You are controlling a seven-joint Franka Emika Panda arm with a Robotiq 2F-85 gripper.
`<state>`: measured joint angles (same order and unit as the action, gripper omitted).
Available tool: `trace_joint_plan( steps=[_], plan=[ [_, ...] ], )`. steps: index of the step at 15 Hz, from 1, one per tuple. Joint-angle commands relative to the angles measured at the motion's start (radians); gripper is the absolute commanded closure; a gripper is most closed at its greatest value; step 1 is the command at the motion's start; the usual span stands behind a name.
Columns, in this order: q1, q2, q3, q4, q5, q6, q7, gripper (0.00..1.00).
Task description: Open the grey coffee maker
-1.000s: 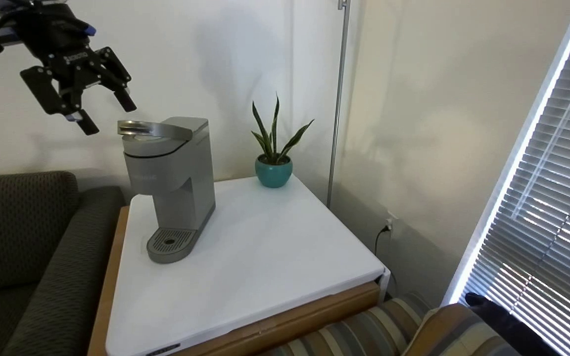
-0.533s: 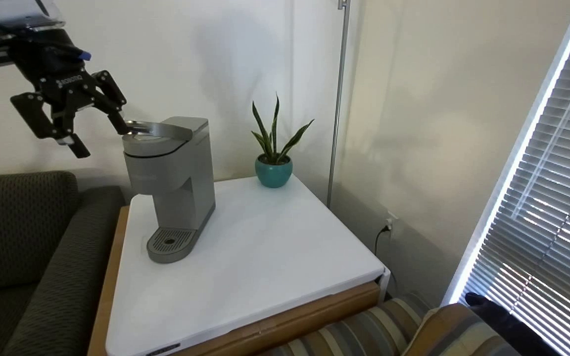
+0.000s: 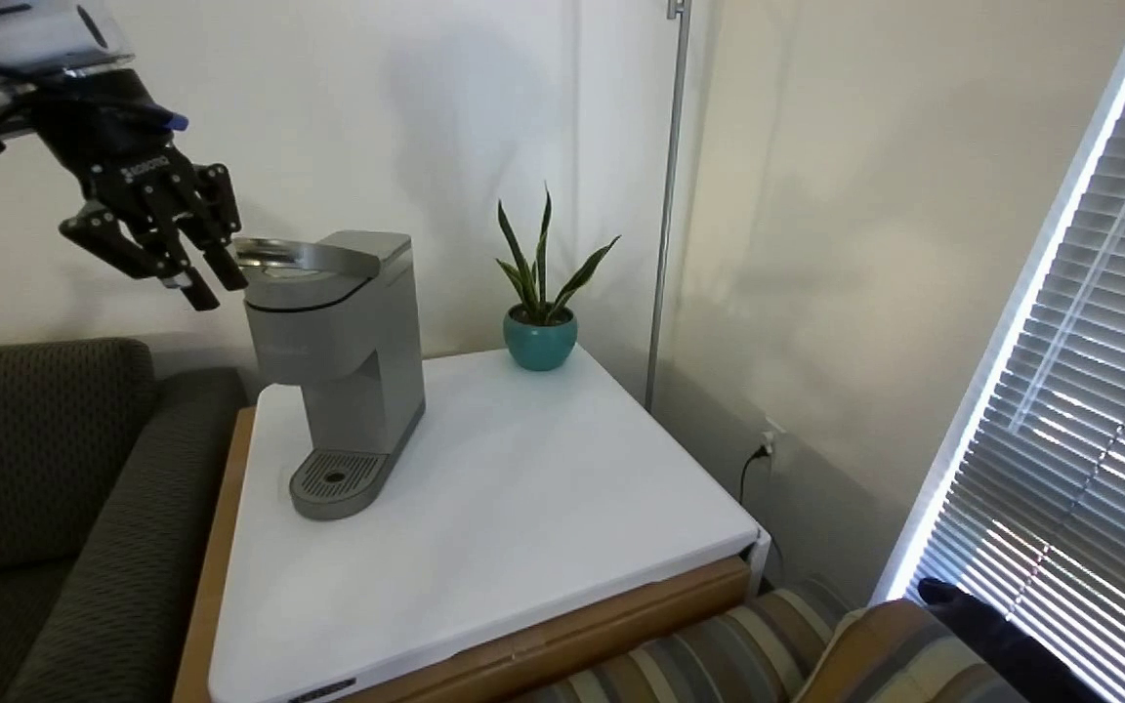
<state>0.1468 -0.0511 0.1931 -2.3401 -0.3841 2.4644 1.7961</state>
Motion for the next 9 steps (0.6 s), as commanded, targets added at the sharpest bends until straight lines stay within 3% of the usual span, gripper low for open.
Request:
trace_joint_plan(
  steps=[1,9],
  plan=[
    [-0.004,0.033,-0.003,0.002,-0.035,0.076,0.014,0.96],
    [0.001,0.076,-0.024,-0.001,-0.137,0.203,0.082,1.00]
  ],
)
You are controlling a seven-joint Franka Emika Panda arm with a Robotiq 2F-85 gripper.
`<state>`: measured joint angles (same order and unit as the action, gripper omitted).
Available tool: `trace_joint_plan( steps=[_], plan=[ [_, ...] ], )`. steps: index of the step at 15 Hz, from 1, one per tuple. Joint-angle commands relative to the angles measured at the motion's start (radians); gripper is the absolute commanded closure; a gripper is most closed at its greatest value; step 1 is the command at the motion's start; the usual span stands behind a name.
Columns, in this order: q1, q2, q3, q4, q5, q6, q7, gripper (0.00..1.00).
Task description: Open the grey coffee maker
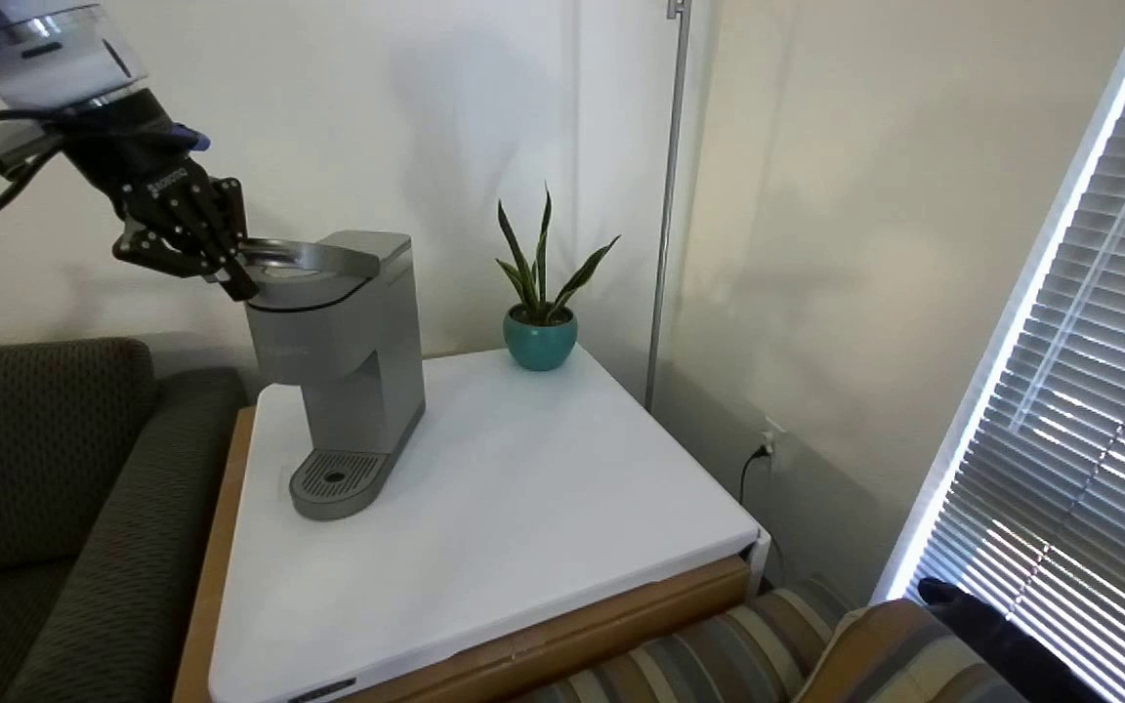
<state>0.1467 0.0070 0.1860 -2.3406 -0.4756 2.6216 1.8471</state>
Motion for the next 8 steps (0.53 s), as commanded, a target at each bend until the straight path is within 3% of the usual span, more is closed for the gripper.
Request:
trace_joint_plan(
  steps=[1,8],
  plan=[
    [0.002,0.020,-0.020,-0.001,-0.055,0.051,0.039,1.00],
    [-0.004,-0.006,-0.012,-0.005,-0.138,0.035,0.104,1.00]
  ],
)
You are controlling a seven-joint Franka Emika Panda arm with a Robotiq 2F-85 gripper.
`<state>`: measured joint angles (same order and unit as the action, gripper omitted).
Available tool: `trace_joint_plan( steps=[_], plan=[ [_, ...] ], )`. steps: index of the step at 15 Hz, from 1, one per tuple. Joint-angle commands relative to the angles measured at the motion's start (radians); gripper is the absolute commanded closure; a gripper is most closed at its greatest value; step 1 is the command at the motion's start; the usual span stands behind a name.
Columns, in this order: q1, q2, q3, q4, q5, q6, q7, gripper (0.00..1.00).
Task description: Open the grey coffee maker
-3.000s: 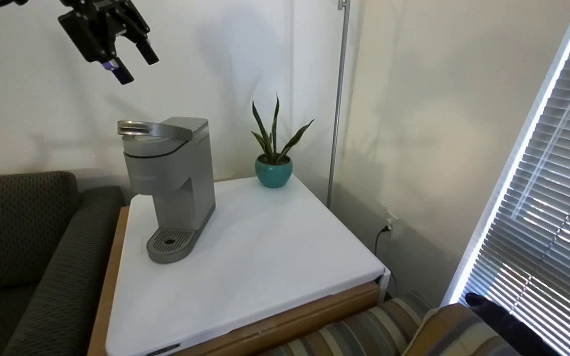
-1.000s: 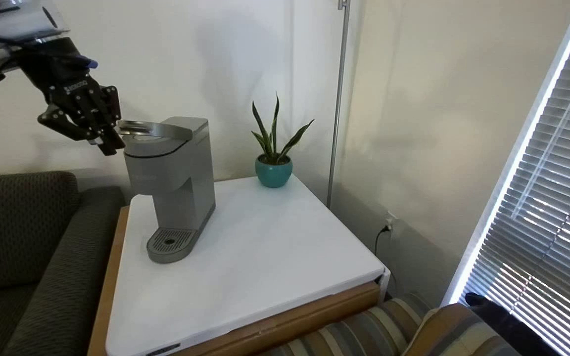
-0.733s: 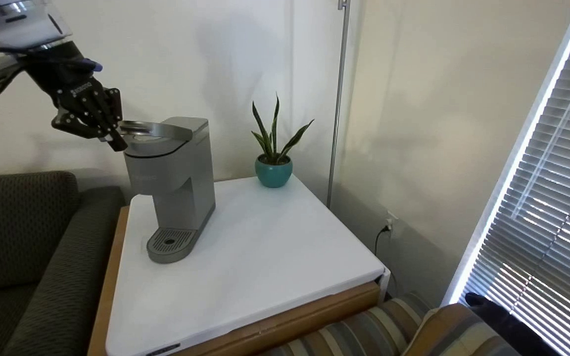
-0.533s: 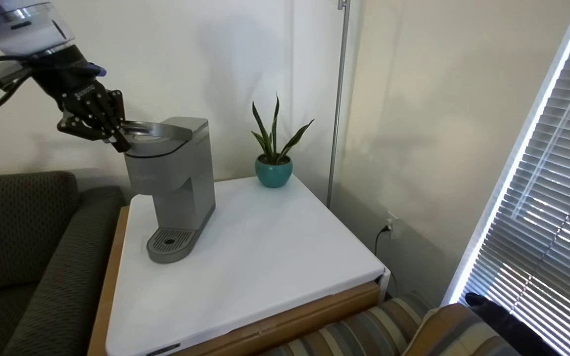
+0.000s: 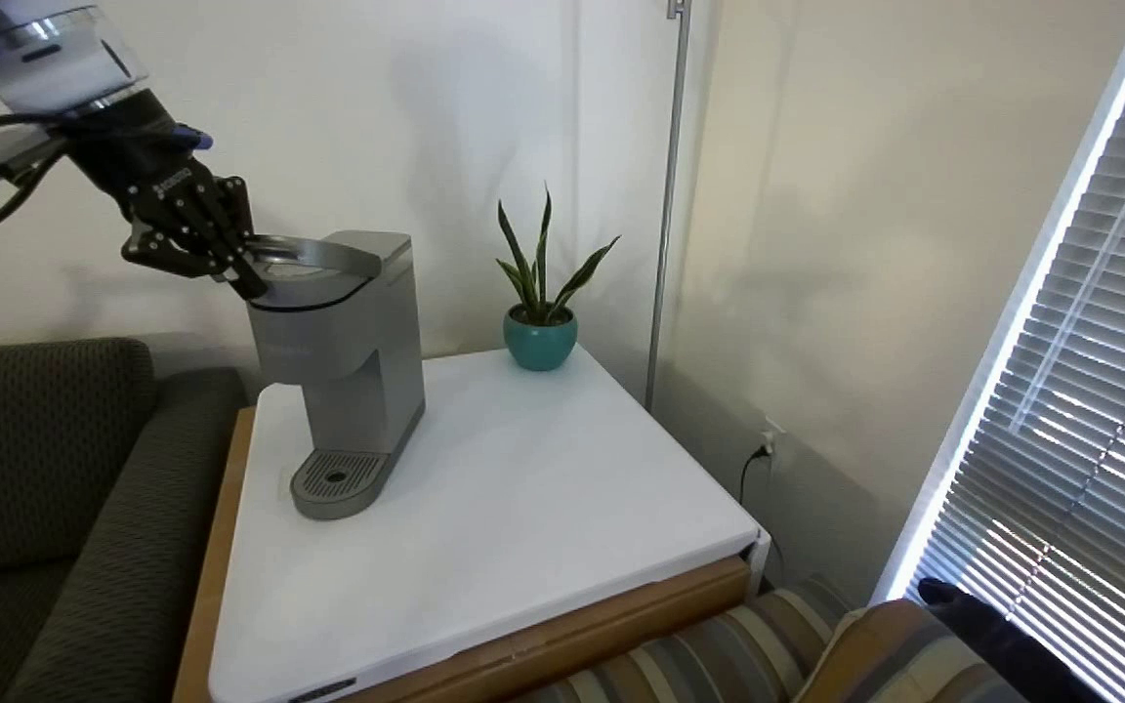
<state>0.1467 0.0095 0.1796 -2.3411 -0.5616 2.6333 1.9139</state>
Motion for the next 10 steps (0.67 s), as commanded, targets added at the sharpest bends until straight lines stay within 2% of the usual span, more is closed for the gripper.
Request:
trace_joint_plan(
  steps=[1,10],
  plan=[
    [-0.004,-0.013,-0.005,-0.003,-0.068,0.018,0.047,1.00],
    [-0.005,-0.034,-0.004,0.010,-0.173,0.001,0.100,1.00]
  ],
)
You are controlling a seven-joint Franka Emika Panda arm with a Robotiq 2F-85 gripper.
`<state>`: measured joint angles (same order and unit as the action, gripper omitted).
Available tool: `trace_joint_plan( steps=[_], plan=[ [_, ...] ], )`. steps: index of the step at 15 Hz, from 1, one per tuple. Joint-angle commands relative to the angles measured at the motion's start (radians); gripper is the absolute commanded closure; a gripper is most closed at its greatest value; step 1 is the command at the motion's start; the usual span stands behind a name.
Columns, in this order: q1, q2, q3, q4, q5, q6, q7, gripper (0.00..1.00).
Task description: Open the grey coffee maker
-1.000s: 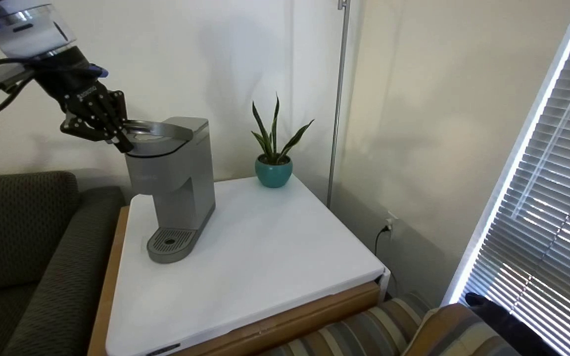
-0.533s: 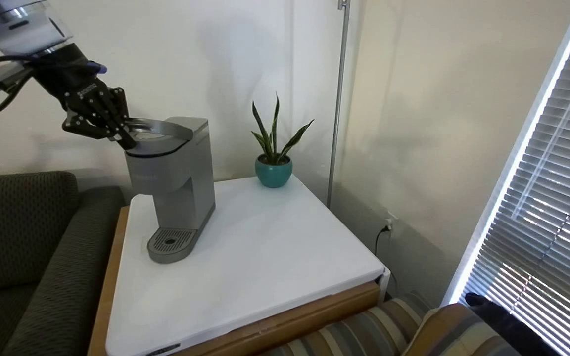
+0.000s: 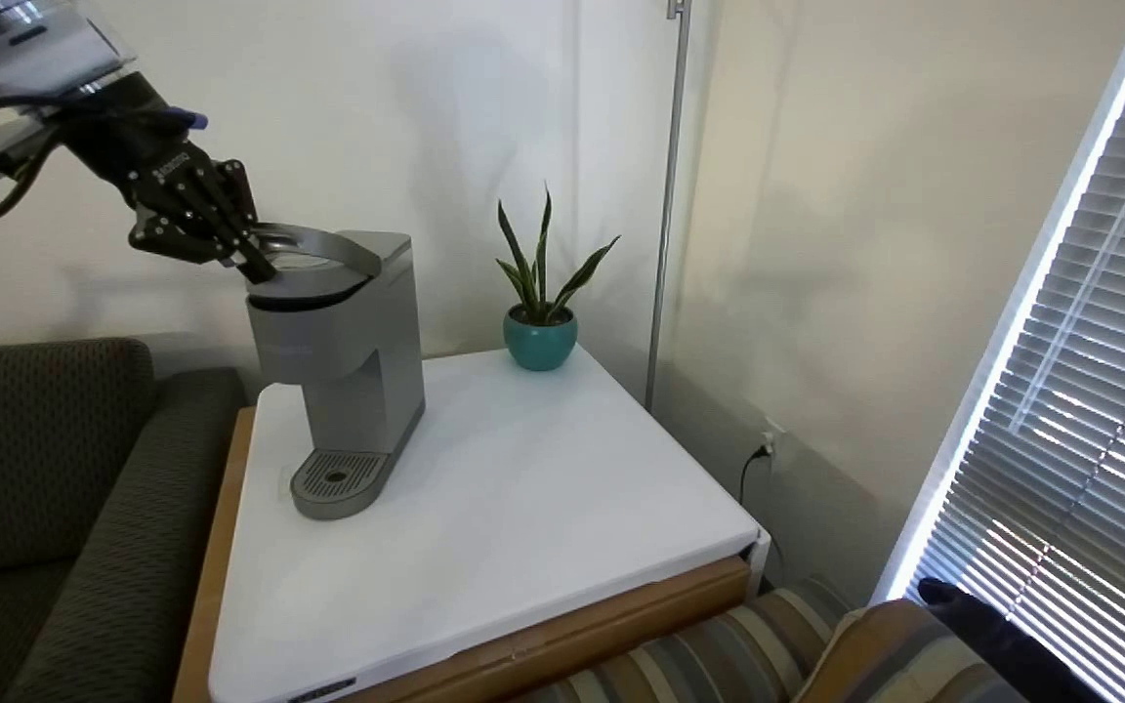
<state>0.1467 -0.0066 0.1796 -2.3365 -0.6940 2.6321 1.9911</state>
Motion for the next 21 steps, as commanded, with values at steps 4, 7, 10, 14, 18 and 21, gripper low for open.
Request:
trace_joint_plan(
  steps=[4,7,10,14,18,21],
  plan=[
    [-0.006,-0.032,-0.003,0.013,-0.061,-0.003,0.023,1.00],
    [-0.005,-0.037,-0.001,0.020,-0.075,-0.002,0.023,1.00],
    [-0.006,-0.035,-0.002,0.025,-0.085,0.013,0.029,1.00],
    [-0.010,-0.031,-0.006,0.016,-0.097,0.043,0.052,1.00],
    [-0.027,-0.017,-0.021,0.012,-0.182,0.167,0.169,1.00],
    [-0.035,0.005,-0.040,0.025,-0.228,0.263,0.212,1.00]
  ],
)
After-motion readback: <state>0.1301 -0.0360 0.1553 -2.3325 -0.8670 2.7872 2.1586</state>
